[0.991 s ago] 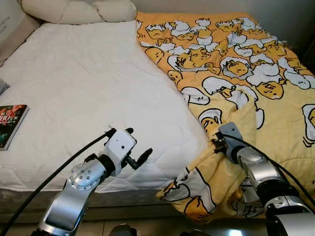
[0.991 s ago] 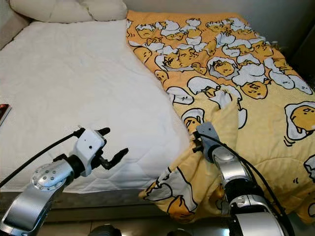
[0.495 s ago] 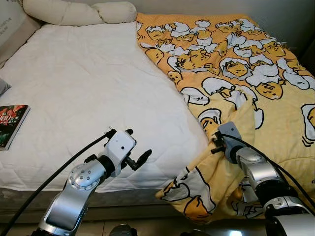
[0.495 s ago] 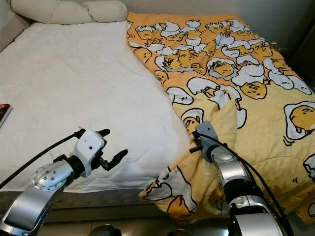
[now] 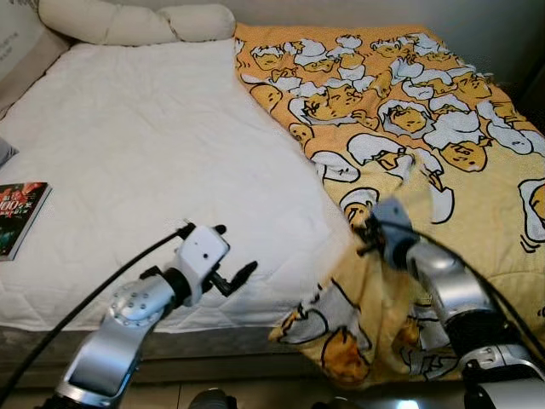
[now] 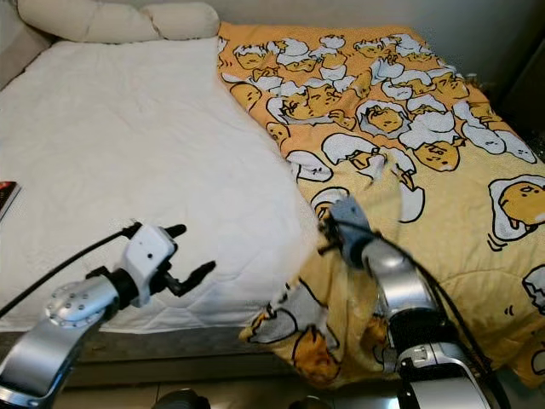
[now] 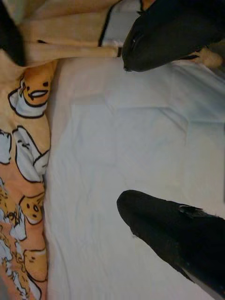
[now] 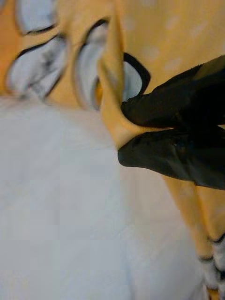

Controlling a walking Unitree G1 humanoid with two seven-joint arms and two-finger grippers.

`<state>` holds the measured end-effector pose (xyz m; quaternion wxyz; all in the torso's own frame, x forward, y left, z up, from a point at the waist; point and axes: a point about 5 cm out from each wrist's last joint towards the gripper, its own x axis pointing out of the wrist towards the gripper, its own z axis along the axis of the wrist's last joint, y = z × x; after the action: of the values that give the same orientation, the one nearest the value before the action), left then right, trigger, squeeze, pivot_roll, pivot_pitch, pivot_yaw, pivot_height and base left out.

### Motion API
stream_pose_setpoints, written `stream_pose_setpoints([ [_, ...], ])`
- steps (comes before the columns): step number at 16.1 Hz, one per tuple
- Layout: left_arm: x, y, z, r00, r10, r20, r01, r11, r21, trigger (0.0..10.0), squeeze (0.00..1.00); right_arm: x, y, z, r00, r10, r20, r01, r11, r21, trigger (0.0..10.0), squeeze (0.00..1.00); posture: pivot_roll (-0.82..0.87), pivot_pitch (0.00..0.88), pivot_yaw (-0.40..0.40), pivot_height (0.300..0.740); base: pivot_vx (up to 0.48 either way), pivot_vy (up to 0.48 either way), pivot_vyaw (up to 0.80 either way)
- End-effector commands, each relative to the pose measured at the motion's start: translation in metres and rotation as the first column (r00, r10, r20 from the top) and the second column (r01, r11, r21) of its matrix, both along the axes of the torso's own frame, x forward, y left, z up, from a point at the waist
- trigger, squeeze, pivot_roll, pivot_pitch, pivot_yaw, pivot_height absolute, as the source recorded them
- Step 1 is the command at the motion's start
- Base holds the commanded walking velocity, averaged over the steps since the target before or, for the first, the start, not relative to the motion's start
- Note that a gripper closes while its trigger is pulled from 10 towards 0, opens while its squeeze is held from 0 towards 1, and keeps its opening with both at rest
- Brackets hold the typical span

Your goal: Clean up the room

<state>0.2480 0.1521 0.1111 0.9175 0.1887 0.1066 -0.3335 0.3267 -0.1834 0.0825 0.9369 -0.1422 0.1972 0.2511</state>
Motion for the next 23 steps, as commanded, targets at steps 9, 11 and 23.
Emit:
stream_pose_setpoints([
  [9,-0.011,0.002,-0.005,0.999,-0.013,-0.036,0.014,1.0,0.003,10.0,0.74,-0.1,0.103,0.08,0.423,0.891,0.165,-0.878,0.357,0.319,0.7,0.0,0.14,0.004,-0.026,0.74,0.0,0.0,0.0],
  [11,-0.012,0.001,-0.006,0.999,-0.019,-0.044,0.02,1.0,0.003,10.0,0.74,-0.106,0.097,0.075,0.389,0.914,0.113,-0.884,0.336,0.324,1.7,0.0,0.14,0.003,-0.026,0.74,0.0,0.0,0.0],
  [23,-0.011,0.0,-0.007,0.998,-0.043,-0.053,0.043,0.999,0.011,10.0,0.73,-0.103,0.092,0.075,0.45,0.892,0.055,-0.861,0.416,0.292,10.0,0.0,0.13,0.0,-0.015,0.74,0.0,0.0,0.0],
])
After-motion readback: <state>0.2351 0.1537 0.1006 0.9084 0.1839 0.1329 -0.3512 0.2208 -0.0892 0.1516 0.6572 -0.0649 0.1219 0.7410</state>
